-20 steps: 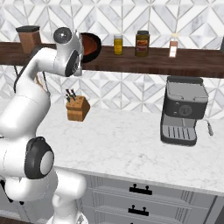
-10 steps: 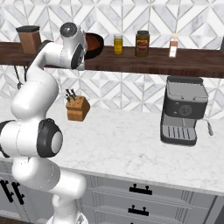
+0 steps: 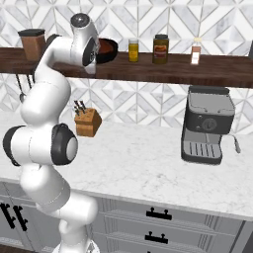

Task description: Pick up the bowls on the counter and stack them on top of one another in the open cabinet. Place the smaller bowl on top of the larger bowl.

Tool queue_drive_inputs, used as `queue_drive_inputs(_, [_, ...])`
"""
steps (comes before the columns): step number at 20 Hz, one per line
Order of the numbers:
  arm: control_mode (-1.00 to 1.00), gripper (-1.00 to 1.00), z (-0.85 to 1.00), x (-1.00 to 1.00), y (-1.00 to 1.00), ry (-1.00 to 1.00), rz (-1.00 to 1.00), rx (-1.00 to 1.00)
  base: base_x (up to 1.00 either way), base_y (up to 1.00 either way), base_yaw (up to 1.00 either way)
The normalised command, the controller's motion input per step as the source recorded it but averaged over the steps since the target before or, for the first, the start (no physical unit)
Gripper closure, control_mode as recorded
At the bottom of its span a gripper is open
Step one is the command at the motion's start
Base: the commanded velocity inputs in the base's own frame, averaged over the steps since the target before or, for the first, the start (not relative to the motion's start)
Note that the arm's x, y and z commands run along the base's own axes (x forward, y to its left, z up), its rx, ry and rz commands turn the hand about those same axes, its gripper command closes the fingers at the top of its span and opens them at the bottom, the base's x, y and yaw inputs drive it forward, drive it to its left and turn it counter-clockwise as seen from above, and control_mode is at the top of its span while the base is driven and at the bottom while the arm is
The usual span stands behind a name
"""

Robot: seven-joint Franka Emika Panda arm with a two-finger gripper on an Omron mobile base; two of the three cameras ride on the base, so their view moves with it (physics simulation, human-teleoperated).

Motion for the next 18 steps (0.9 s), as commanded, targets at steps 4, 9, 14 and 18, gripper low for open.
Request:
queue_drive_inputs(4, [-1.0, -1.0, 0.0, 0.04, 0.02, -0.17, 0.01, 0.0, 0.0, 0.0, 0.0])
queue_drive_inputs(9, [-1.0, -1.0, 0.0, -0.08, 0.03, -0.26, 0.0, 0.01, 0.0, 0.0, 0.0])
queue_drive_inputs(14, [-1.0, -1.0, -0.03, -0.78, 0.0, -0.06, 0.0, 0.11, 0.0, 0.0, 0.0])
queue_drive_inputs(18, [-1.0, -1.0, -0.05, -1.0, -0.06, 0.04, 0.0, 0.0, 0.0, 0.0, 0.0])
